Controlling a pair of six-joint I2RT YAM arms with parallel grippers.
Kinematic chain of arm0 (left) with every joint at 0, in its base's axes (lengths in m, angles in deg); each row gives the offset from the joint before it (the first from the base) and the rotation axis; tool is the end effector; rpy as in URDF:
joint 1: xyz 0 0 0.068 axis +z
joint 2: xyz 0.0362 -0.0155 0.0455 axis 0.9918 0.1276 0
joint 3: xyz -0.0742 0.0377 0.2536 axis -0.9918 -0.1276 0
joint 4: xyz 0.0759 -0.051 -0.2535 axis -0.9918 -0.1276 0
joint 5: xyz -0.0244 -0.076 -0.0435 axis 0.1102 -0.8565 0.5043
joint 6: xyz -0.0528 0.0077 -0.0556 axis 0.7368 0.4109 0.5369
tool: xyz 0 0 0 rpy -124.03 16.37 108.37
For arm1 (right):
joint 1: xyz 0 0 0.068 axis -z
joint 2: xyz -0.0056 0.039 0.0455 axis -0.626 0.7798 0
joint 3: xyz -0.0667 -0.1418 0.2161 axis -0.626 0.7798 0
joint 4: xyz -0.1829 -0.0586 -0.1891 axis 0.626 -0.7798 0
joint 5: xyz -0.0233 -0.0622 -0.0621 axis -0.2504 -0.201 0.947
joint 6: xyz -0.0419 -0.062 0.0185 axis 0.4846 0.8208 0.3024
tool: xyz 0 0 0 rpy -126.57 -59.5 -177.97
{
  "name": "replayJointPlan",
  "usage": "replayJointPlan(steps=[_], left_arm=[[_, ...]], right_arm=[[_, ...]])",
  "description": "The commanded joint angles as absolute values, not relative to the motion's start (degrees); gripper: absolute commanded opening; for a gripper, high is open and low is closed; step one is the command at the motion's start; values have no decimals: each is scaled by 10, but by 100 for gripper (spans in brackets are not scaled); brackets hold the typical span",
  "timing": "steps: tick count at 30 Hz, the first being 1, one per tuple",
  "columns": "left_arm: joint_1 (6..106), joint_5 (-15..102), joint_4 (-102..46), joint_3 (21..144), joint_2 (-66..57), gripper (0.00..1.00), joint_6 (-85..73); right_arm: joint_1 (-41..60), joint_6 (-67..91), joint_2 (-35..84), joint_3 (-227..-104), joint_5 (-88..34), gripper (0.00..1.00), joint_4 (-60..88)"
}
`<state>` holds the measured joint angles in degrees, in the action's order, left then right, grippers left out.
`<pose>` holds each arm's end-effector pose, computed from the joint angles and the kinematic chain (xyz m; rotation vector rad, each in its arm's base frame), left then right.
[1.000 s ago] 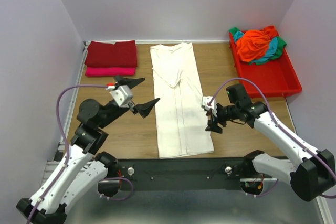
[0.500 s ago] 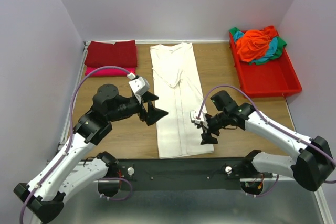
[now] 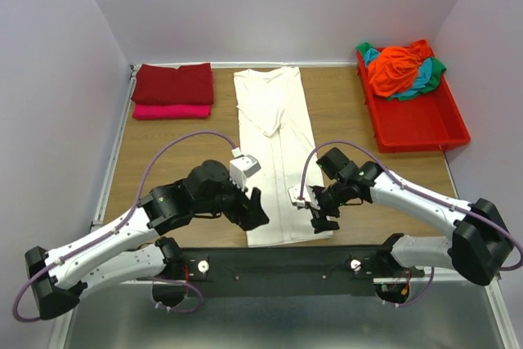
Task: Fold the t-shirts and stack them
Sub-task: Fold the tshirt
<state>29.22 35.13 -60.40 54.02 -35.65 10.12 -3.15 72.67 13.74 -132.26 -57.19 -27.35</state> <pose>0.1078 -0.1765 0.2817 0.7012 2.1852 -1.0992 0.1440 0.1829 0.1710 -2.0428 1.6369 0.8348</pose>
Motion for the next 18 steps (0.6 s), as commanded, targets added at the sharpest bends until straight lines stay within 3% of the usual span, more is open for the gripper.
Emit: replayJointPlan(steps=[1, 8, 18], left_arm=[[237, 461, -634, 535, -337, 81, 157], [111, 572, -649, 530, -284, 80, 204], [-55, 637, -613, 519, -149, 76, 243]], right_arm=[[-35, 742, 135, -1331, -549, 83, -289], [-35, 757, 111, -1309, -503, 84, -292], [-35, 780, 122, -1305, -545, 83, -320]])
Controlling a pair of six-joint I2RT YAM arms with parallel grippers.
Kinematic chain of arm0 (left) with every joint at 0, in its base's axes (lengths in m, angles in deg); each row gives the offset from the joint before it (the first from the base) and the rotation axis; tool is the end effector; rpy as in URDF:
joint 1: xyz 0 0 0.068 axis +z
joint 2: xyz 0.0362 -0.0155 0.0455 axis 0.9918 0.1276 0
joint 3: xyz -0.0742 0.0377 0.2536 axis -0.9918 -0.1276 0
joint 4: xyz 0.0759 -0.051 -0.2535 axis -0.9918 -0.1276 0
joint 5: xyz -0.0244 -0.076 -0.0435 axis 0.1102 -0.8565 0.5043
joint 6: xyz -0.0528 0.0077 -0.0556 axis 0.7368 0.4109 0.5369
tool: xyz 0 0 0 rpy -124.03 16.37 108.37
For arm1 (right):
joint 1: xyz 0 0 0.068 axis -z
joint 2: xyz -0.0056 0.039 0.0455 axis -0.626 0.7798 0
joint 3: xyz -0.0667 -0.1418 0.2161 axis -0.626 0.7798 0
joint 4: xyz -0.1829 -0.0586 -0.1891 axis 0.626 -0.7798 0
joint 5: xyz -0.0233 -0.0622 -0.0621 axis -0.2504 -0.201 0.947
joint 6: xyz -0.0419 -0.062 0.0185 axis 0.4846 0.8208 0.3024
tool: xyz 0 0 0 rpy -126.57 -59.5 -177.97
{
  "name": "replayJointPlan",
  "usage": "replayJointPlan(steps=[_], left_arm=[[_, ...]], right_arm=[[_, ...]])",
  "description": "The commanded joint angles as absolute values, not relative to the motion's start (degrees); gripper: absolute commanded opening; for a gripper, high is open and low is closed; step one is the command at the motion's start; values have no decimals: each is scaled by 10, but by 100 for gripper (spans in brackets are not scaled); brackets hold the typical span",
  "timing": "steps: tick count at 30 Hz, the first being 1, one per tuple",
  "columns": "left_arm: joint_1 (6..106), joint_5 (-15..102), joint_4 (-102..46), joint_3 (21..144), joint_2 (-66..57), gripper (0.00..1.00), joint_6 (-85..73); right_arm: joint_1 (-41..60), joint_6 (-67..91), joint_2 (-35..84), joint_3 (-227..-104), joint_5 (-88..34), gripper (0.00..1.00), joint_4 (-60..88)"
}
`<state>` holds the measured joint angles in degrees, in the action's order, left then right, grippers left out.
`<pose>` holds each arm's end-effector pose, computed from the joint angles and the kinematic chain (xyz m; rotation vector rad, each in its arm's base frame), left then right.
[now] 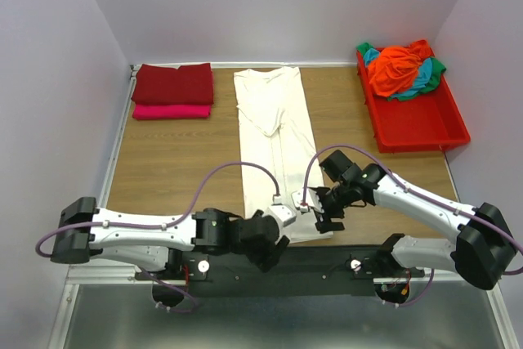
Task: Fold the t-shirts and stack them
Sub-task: Fold the tshirt
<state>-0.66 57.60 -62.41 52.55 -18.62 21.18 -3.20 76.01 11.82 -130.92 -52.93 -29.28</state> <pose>0.0349 -0.2393 0.2060 0.9574 2.4422 -0.7446 0.1396 0.1738 0.1669 -2.1068 1.6241 0.7288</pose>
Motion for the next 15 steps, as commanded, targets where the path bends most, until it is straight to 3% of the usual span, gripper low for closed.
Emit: replayJointPlan(steps=[1, 4, 11, 15], left_arm=[[-65, 644, -613, 521, -140, 76, 245], [-93, 668, -613, 530, -110, 76, 249], [-105, 726, -657, 565, -20, 76, 258], [-103, 745, -663, 579, 21, 69, 243]], right_arm=[[-35, 778, 123, -1307, -543, 82, -323], [-33, 758, 123, -1329, -528, 78, -339], [37, 778, 94, -1338, -537, 77, -369], [59, 775, 86, -1324, -554, 77, -369]])
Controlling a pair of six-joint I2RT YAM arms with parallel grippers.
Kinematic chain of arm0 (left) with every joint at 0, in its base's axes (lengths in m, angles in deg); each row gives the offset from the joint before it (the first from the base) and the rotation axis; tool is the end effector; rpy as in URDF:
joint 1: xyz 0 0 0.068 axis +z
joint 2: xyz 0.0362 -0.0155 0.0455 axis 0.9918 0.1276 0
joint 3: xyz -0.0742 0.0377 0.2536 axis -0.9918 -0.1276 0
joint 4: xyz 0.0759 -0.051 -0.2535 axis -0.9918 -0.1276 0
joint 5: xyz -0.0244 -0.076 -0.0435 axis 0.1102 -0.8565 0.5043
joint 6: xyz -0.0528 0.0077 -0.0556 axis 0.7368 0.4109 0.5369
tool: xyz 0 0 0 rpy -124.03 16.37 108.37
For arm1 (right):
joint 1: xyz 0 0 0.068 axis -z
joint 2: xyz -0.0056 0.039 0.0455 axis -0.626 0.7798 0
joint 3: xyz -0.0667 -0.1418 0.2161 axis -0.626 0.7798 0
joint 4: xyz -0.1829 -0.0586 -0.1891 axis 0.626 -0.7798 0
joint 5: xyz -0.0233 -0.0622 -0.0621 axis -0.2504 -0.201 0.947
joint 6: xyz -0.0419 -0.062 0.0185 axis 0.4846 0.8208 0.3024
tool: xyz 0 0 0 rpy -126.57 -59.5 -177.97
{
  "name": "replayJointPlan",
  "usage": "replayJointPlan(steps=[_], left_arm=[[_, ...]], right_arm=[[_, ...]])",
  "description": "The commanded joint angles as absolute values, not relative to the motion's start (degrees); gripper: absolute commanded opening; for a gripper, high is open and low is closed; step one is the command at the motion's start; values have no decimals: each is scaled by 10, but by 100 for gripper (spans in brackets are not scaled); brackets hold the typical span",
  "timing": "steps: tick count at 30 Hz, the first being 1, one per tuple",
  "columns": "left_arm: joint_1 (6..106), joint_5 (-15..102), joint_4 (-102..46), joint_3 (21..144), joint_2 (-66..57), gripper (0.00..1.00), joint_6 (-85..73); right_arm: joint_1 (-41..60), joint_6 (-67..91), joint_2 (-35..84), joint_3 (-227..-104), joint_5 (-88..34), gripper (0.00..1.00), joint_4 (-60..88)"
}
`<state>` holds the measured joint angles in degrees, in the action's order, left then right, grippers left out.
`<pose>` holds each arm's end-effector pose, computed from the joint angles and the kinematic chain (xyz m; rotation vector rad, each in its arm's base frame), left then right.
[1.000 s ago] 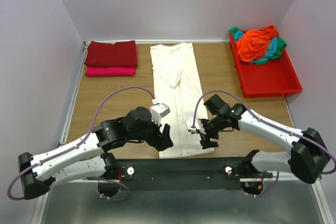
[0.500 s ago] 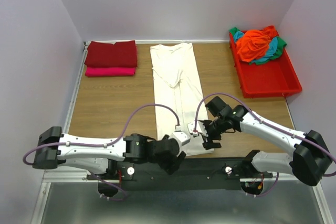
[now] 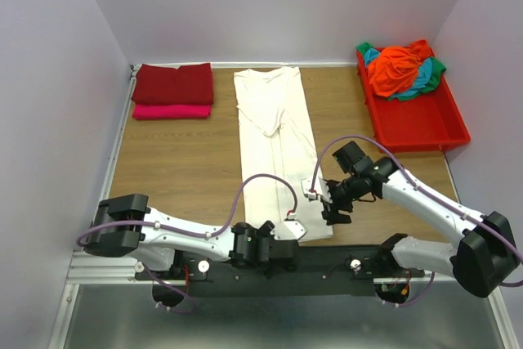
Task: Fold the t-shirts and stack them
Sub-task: Fold the tshirt
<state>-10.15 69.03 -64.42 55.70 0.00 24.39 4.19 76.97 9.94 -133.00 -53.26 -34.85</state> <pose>0.0065 -0.2674 0.1470 1.0965 2.4695 -0.3132 0.1544 0.1504 0.1804 -2.0016 1.7438 0.7026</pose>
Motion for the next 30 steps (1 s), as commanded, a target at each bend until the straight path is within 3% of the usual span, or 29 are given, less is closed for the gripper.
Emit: replayJointPlan(steps=[1, 10, 19, 26, 30], left_arm=[[-102, 748, -666, 583, 25, 69, 243], [-52, 749, -655, 592, 9, 58, 210], [-19, 748, -649, 595, -67, 60, 244], [146, 645, -491, 506, -240, 68, 228], [295, 588, -426, 479, -287, 74, 181]], right_arm=[[67, 773, 81, -1323, -555, 77, -369], [90, 772, 69, -1324, -553, 75, -371], [113, 722, 111, -1337, -510, 72, -348], [144, 593, 206, -1389, -486, 71, -269], [160, 510, 246, -1429, -483, 70, -242]])
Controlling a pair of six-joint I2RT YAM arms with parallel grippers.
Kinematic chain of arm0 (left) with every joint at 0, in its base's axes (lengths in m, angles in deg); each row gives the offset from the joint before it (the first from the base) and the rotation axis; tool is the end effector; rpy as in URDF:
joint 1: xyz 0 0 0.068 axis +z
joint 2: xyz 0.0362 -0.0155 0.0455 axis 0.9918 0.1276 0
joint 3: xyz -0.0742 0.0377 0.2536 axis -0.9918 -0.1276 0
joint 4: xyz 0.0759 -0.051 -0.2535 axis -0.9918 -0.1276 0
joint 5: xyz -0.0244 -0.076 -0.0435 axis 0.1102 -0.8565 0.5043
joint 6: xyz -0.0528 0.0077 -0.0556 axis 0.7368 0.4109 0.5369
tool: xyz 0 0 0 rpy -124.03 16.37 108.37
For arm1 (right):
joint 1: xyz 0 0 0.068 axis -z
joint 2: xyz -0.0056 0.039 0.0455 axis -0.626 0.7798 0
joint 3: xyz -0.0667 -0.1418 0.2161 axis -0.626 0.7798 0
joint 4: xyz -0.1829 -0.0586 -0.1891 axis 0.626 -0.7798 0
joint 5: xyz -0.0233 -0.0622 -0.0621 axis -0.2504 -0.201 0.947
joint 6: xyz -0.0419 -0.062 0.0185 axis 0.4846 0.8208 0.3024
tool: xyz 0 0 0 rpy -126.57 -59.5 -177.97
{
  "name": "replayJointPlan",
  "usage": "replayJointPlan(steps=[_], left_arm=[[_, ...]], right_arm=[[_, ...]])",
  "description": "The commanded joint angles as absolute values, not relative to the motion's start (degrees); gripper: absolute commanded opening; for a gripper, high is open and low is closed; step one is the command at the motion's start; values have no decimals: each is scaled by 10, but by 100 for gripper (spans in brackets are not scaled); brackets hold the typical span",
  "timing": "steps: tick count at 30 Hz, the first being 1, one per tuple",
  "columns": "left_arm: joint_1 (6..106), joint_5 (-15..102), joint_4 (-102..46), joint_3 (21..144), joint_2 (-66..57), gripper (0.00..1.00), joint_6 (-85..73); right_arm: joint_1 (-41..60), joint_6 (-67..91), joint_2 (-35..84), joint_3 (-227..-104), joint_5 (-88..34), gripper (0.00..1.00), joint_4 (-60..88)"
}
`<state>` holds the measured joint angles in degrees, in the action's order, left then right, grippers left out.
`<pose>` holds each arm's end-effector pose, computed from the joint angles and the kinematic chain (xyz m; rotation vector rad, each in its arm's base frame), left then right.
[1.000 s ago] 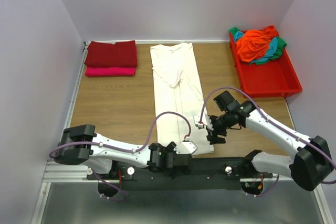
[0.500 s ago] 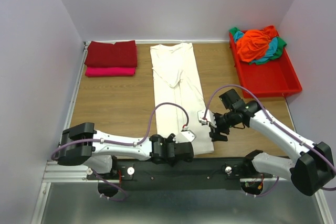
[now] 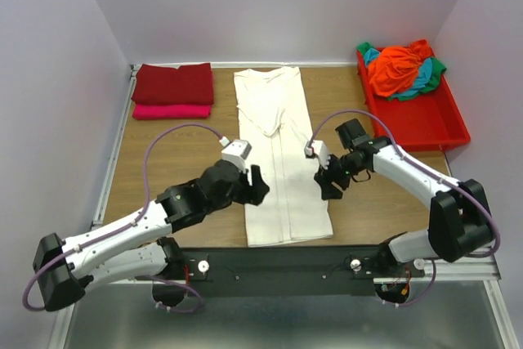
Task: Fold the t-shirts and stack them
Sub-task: Fold the tshirt
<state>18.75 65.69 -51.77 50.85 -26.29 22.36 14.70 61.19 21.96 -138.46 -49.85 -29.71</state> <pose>0.1198 -0.2084 0.2448 0.3309 2.2297 -0.7594 0.2190 0.1338 0.1645 -1.5729 2.2195 0.6645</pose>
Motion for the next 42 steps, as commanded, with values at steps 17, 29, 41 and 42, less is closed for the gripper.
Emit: replayJointPlan(steps=[17, 29, 41, 42], left_arm=[[586, 438, -305, 523, -15, 63, 114], [610, 379, -260, 585, 152, 45, 101], [612, 384, -274, 637, 230, 40, 95], [613, 393, -277, 639, 231, 40, 95]], right_arm=[[228, 264, 509, -1616, -418, 65, -154], [252, 236, 591, -1658, -473, 52, -155], [261, 227, 653, -1714, -503, 43, -160], [260, 227, 657, -1719, -502, 43, -161]])
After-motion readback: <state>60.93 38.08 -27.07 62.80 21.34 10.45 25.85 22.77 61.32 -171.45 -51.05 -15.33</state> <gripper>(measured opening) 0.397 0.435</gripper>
